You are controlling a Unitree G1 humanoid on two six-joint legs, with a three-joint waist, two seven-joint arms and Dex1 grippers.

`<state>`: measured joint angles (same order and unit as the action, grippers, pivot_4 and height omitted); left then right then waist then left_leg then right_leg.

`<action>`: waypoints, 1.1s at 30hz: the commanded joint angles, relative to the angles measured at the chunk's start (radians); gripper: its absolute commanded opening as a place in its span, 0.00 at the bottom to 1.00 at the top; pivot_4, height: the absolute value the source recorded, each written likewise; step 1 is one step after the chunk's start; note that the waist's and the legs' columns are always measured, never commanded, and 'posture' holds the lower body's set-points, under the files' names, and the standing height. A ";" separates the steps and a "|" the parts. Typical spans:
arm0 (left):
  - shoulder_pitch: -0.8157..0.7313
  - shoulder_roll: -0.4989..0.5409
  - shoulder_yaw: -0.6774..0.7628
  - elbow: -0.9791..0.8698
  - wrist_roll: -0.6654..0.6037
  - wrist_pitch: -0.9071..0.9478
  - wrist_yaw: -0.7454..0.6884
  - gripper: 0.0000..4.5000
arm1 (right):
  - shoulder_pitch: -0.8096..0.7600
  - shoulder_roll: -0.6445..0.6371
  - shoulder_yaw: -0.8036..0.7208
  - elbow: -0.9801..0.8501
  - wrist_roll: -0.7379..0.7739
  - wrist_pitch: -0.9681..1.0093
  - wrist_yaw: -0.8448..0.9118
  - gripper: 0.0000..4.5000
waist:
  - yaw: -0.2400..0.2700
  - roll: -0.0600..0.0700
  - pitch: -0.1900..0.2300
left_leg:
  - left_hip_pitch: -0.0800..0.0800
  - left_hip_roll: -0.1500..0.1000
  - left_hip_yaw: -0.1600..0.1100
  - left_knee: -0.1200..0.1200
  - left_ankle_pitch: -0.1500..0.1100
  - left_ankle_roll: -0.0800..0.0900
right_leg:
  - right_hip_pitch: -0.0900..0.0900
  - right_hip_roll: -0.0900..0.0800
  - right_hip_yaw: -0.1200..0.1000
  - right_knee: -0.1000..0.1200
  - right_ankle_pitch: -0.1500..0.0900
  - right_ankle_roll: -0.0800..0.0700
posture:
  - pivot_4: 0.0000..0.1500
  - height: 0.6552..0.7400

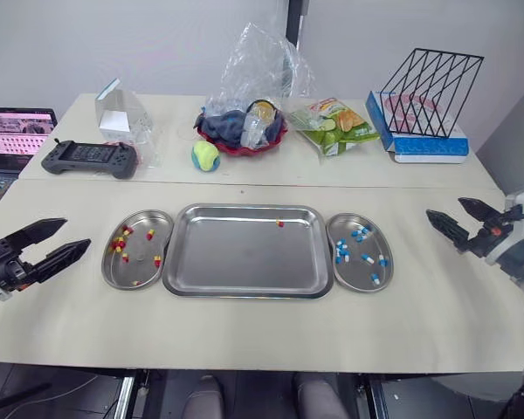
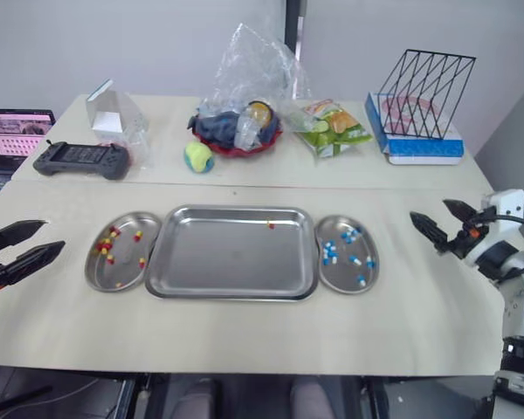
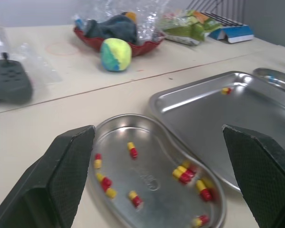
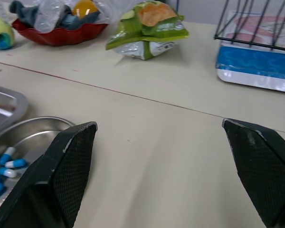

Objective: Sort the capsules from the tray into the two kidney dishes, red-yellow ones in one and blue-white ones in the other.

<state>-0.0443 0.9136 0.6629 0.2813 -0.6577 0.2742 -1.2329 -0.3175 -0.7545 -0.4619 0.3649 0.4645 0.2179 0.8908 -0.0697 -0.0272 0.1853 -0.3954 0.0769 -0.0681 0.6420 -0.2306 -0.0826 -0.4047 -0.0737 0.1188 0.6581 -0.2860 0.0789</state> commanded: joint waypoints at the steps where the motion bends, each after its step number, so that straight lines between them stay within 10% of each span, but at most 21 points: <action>1: -0.019 0.006 0.022 0.031 0.023 -0.065 0.009 1.00 | -0.007 -0.008 -0.031 -0.005 0.012 -0.040 -0.004 0.99 | 0.000 0.000 0.000 | 0.000 0.000 0.000 0.000 0.000 0.000 | 0.000 0.000 0.000 0.000 0.000 0.000 | 1.00 0.87; 33: -0.163 0.059 -0.082 0.146 0.085 -0.102 -0.062 1.00 | 0.088 -0.097 -0.020 -0.220 0.212 0.262 0.199 0.99 | 0.010 0.001 0.000 | 0.000 0.000 0.000 0.000 0.000 0.000 | 0.001 0.000 0.000 0.001 0.000 0.000 | 1.00 0.87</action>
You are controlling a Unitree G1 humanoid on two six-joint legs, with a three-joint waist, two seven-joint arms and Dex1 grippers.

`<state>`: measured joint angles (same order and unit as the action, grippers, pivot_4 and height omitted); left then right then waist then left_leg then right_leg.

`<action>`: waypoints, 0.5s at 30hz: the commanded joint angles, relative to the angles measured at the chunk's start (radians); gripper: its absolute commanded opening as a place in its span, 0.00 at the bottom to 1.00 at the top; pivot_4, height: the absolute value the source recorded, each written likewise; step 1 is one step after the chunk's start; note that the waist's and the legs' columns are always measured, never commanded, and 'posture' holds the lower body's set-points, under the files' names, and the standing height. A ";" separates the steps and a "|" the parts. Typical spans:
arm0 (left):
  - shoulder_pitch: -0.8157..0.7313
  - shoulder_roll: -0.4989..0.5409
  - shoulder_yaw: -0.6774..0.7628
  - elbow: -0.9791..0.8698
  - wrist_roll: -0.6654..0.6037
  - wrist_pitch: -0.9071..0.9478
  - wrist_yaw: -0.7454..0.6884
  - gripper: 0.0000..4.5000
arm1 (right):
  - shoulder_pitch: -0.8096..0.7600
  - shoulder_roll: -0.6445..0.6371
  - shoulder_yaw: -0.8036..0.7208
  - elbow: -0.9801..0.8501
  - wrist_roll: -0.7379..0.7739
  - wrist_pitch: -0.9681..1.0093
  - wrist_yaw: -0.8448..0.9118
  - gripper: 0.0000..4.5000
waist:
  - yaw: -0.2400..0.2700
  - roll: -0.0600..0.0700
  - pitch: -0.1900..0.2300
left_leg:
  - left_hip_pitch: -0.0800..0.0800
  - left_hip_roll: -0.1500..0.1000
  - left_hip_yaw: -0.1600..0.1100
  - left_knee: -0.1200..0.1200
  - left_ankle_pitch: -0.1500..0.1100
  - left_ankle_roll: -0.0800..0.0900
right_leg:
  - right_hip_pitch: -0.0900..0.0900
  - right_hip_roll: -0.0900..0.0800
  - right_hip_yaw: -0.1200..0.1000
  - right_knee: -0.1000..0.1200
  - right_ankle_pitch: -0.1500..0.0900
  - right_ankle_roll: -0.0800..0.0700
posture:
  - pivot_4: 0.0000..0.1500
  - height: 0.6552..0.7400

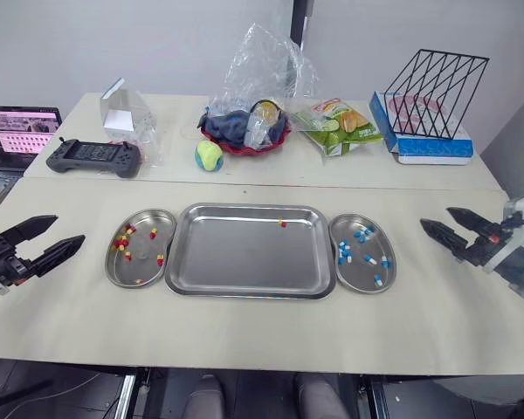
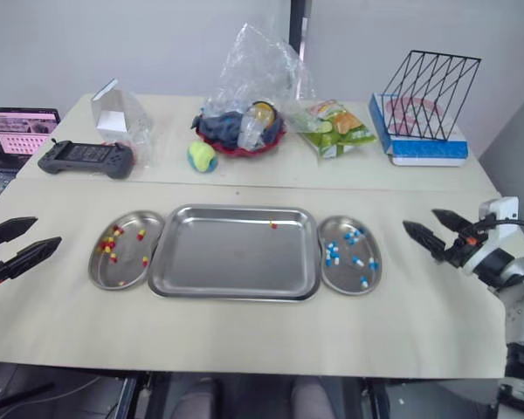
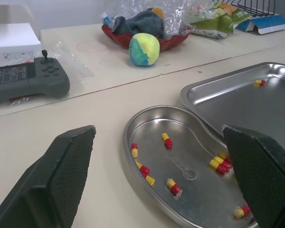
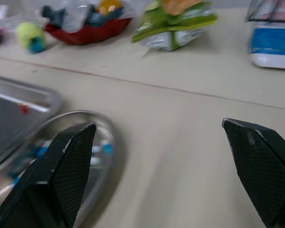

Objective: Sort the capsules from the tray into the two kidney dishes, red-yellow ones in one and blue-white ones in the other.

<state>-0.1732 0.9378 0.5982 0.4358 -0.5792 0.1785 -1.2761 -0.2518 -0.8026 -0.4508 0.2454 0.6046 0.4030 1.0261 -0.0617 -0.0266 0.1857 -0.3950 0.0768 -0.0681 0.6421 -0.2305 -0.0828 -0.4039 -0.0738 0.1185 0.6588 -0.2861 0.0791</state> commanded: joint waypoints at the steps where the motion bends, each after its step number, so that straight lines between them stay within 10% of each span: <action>1: -0.047 0.035 -0.034 -0.016 0.007 0.011 -0.018 1.00 | 0.034 -0.055 -0.034 -0.121 0.079 0.087 0.068 0.99 | 0.001 0.000 0.000 | 0.000 0.000 0.000 0.000 0.000 0.000 | 0.000 0.000 0.000 0.000 0.000 0.000 | 1.00 0.87; 15: -0.339 -0.021 -0.393 -0.196 0.066 0.163 -0.070 1.00 | 0.198 -0.055 -0.065 -0.440 0.159 0.202 0.028 0.99 | 0.017 0.001 -0.001 | 0.000 0.000 0.000 0.002 0.000 0.000 | 0.001 0.000 0.000 0.000 0.000 0.000 | 1.00 0.87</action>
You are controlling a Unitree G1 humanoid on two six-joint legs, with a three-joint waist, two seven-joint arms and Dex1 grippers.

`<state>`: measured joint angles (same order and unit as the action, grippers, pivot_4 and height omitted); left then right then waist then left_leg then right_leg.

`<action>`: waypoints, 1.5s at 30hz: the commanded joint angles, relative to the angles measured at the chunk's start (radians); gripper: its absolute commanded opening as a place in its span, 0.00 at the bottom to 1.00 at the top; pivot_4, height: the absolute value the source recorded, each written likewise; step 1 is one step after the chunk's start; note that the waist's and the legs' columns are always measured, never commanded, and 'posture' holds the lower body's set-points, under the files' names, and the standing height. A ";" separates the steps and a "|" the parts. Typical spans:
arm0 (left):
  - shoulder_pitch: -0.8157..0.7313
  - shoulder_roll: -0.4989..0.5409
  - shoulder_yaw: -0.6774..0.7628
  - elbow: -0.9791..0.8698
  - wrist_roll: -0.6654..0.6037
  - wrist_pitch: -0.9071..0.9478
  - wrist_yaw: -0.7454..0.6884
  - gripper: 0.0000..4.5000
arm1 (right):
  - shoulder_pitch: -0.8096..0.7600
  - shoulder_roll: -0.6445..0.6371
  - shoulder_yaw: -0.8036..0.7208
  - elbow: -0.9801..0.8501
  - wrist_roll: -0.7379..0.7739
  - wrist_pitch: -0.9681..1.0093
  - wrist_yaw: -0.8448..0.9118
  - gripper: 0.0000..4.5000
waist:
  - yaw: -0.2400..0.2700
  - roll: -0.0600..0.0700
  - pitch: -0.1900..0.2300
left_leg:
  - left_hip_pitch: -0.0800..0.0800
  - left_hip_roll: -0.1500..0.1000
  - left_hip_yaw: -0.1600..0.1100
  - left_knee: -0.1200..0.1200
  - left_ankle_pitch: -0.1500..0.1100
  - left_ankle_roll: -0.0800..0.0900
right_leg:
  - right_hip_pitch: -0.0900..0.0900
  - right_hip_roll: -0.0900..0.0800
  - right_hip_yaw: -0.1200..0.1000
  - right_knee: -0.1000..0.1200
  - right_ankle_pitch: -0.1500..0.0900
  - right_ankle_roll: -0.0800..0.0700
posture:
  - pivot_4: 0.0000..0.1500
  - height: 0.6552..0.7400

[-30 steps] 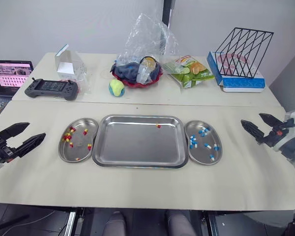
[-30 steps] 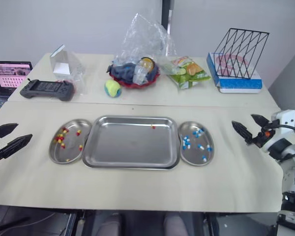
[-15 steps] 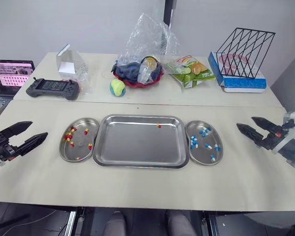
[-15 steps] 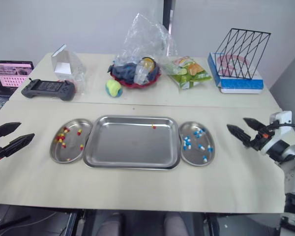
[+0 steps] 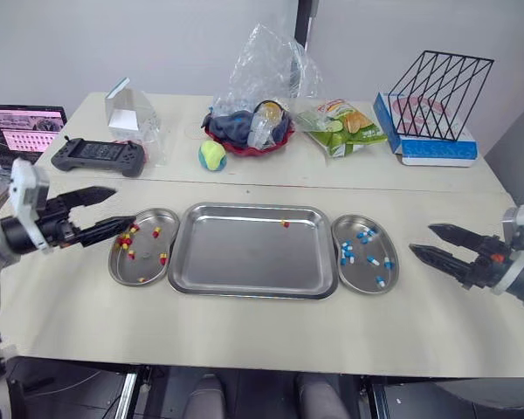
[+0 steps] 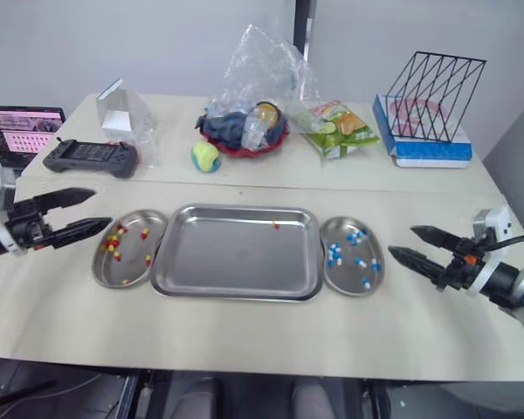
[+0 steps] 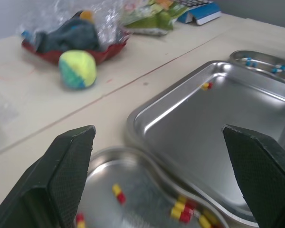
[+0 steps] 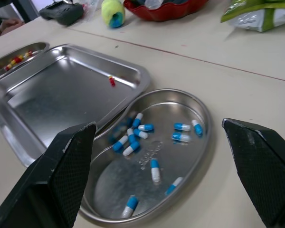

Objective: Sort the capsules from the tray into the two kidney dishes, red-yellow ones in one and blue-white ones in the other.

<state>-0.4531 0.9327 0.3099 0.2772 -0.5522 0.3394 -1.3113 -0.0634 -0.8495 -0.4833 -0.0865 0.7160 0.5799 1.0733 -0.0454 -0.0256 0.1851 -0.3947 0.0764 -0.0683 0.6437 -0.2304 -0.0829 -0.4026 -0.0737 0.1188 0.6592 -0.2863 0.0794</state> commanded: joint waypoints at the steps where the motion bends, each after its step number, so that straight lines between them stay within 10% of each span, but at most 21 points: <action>1: -0.080 -0.022 -0.135 -0.028 0.068 -0.024 -0.040 1.00 | 0.014 -0.008 -0.032 -0.125 0.051 0.031 -0.027 0.99 | 0.001 0.000 0.000 | 0.000 0.000 0.000 0.000 0.000 0.000 | 0.000 0.000 0.000 0.000 0.000 0.000 | 1.00 0.87; 15: -0.608 -0.476 -0.551 0.456 0.411 -0.253 -0.045 1.00 | 0.176 0.050 -0.111 -0.389 0.114 0.075 -0.197 0.99 | 0.021 0.000 0.000 | -0.003 -0.004 -0.005 0.004 0.001 0.000 | 0.002 -0.001 -0.001 -0.002 0.000 0.001 | 1.00 0.87; 29: -0.790 -0.741 -0.601 0.966 0.661 -0.604 0.136 1.00 | 0.252 0.084 -0.152 -0.506 0.121 0.064 -0.304 0.99 | 0.009 -0.001 0.000 | -0.005 -0.008 -0.009 0.003 0.003 0.003 | 0.002 -0.003 -0.001 -0.002 -0.001 0.002 | 1.00 0.87; 35: -0.802 -0.778 -0.593 1.013 0.697 -0.565 0.165 0.60 | 0.281 0.091 -0.165 -0.524 0.117 0.059 -0.322 1.00 | 0.008 -0.001 0.000 | -0.005 -0.009 -0.009 0.003 0.003 0.004 | 0.002 -0.003 -0.001 -0.002 -0.001 0.002 | 1.00 0.87; 45: -0.823 -0.794 -0.533 1.023 0.696 -0.509 0.174 0.60 | 0.286 0.095 -0.155 -0.535 0.115 0.056 -0.345 1.00 | 0.009 -0.001 0.000 | -0.004 -0.009 -0.010 0.002 0.003 0.003 | 0.004 -0.003 -0.001 -0.002 -0.001 0.003 | 1.00 0.87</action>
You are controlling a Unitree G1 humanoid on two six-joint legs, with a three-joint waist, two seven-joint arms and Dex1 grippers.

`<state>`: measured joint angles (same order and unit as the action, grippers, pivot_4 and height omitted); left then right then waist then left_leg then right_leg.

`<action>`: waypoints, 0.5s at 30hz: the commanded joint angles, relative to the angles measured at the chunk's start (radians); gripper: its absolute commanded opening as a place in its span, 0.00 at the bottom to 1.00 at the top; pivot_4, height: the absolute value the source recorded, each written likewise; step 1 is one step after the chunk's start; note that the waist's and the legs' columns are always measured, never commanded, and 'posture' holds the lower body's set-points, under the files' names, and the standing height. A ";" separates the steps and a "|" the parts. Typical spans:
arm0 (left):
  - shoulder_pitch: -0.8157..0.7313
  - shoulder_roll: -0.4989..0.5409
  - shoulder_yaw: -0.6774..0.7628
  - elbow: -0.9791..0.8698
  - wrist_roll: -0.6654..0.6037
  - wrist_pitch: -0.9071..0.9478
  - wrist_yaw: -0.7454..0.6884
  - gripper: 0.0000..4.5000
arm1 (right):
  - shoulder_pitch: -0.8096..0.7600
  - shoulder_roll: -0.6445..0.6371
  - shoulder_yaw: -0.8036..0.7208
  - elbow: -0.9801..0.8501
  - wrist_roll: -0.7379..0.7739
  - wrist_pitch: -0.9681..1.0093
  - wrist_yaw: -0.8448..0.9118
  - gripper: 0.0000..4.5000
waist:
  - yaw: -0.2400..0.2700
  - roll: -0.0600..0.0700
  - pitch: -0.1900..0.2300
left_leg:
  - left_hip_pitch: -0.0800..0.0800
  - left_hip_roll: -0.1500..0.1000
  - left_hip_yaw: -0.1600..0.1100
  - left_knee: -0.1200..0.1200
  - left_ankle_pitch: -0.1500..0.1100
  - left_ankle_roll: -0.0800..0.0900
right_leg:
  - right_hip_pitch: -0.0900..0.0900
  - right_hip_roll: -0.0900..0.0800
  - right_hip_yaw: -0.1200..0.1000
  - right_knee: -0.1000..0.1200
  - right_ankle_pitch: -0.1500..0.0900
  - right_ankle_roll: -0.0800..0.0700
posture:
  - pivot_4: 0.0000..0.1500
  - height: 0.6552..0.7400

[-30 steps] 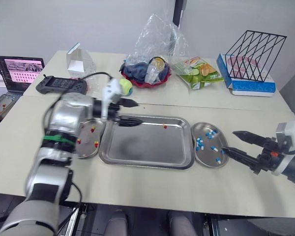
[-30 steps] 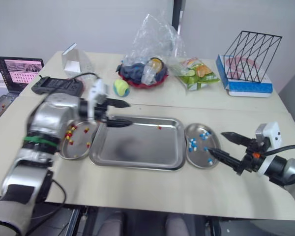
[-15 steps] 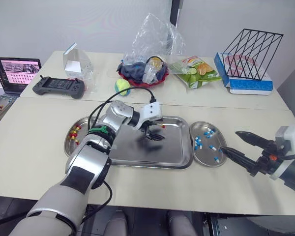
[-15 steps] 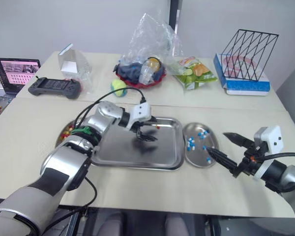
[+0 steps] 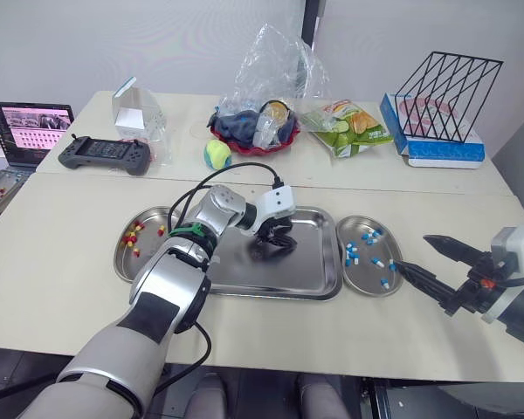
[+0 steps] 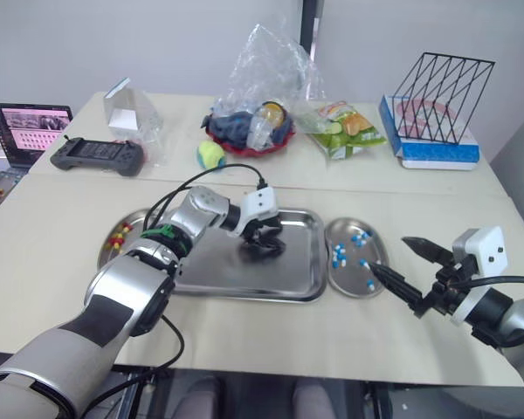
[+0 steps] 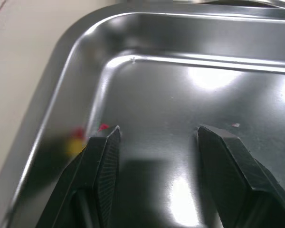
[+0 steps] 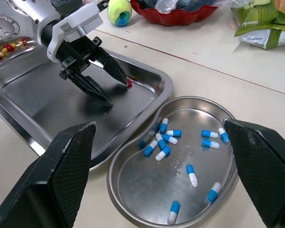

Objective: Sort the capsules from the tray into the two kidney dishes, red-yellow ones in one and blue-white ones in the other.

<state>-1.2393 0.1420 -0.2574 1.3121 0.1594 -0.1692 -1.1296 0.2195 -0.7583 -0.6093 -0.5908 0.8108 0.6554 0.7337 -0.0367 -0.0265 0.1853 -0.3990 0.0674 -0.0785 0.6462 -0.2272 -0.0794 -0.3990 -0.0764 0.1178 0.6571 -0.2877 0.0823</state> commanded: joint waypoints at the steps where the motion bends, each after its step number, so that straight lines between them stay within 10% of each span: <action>1: -0.041 -0.005 0.048 -0.013 -0.026 0.005 -0.018 0.60 | 0.003 0.004 -0.029 -0.030 0.020 -0.020 -0.007 1.00 | 0.000 0.000 0.000 | 0.000 0.000 0.000 0.000 0.000 0.000 | 0.000 0.000 0.000 0.000 0.000 0.000 | 1.00 0.87; 15: -0.039 -0.019 0.052 0.007 0.055 -0.027 0.041 0.60 | -0.009 -0.003 -0.005 -0.015 0.031 -0.013 -0.019 1.00 | 0.000 0.000 0.000 | 0.001 0.000 -0.001 0.000 0.000 0.000 | 0.003 0.000 0.000 -0.001 0.000 0.000 | 1.00 0.87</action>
<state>-1.2619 0.1328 -0.2090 1.3273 0.2080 -0.1918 -1.1125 0.2136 -0.7575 -0.6000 -0.5904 0.8308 0.6554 0.7159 -0.0363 -0.0265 0.1853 -0.3979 0.0669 -0.0796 0.6463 -0.2271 -0.0795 -0.3956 -0.0764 0.1174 0.6562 -0.2880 0.0828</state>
